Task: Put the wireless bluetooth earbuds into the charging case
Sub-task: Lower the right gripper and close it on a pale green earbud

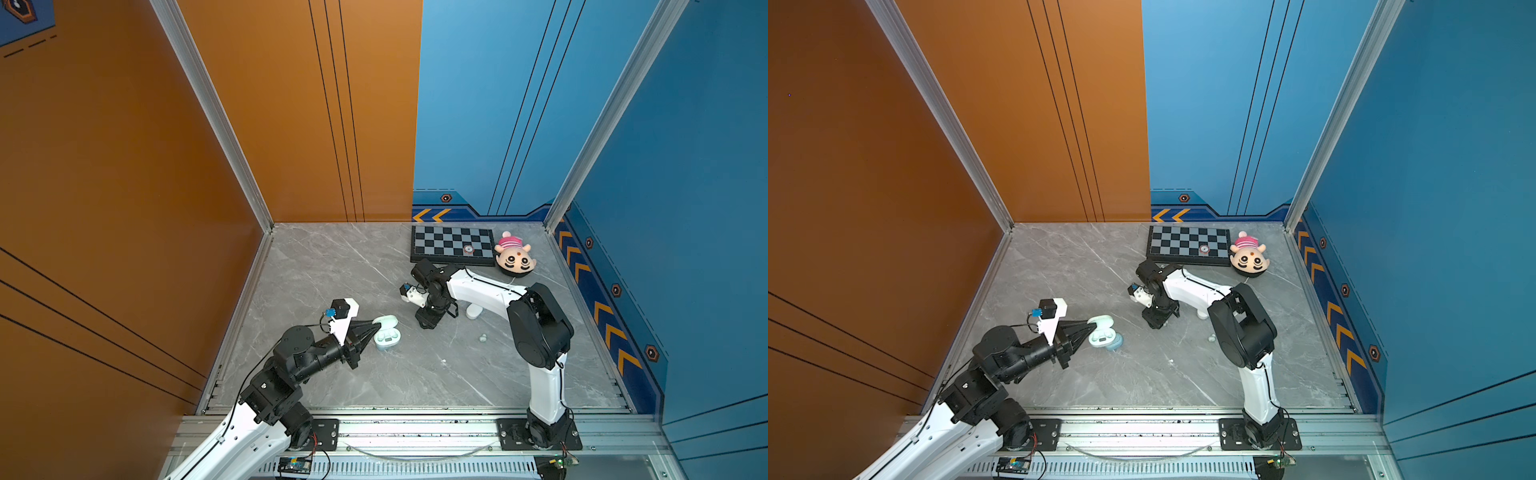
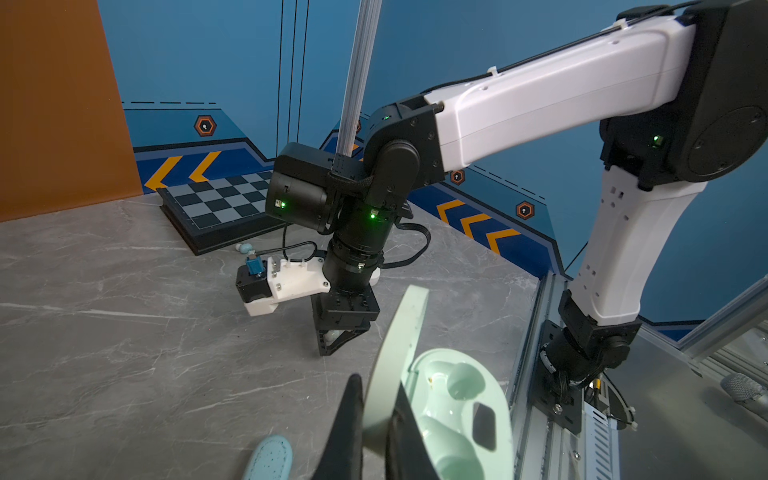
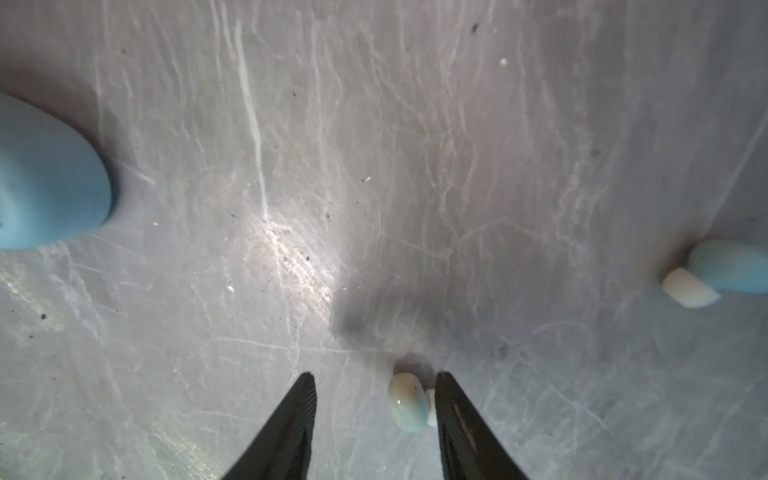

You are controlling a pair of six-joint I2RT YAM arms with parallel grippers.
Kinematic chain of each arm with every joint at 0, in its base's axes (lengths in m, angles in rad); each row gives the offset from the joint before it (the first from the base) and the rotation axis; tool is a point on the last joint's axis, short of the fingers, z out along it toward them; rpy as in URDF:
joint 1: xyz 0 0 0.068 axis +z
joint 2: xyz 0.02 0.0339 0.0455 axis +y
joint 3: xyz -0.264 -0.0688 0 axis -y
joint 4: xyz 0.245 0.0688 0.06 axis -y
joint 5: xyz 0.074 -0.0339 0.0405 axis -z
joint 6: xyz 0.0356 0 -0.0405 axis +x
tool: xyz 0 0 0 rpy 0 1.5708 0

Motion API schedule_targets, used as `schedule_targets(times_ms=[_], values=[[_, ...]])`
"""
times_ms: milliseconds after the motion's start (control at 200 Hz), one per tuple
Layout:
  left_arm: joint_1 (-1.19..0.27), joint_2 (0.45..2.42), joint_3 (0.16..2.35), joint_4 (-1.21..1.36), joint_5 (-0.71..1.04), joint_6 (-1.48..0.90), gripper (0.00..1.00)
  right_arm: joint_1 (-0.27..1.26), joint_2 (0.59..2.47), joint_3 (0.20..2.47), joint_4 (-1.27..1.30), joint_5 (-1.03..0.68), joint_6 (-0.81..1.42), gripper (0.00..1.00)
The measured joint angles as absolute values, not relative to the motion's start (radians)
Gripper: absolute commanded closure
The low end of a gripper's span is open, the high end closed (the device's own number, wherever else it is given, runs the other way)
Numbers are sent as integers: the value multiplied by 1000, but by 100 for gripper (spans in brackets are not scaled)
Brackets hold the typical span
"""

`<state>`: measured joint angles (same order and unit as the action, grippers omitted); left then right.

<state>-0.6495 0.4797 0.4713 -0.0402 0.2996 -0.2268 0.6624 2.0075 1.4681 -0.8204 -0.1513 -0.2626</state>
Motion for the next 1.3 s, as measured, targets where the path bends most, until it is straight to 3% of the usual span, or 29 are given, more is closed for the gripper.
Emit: schedule_targets(times_ms=[556, 1296], values=[[-649, 478, 471, -41, 294, -226, 100, 650, 2024, 1439, -810, -152, -263, 55], [-649, 443, 471, -57, 282, -226, 100, 641, 2020, 1431, -809, -148, -262, 77]])
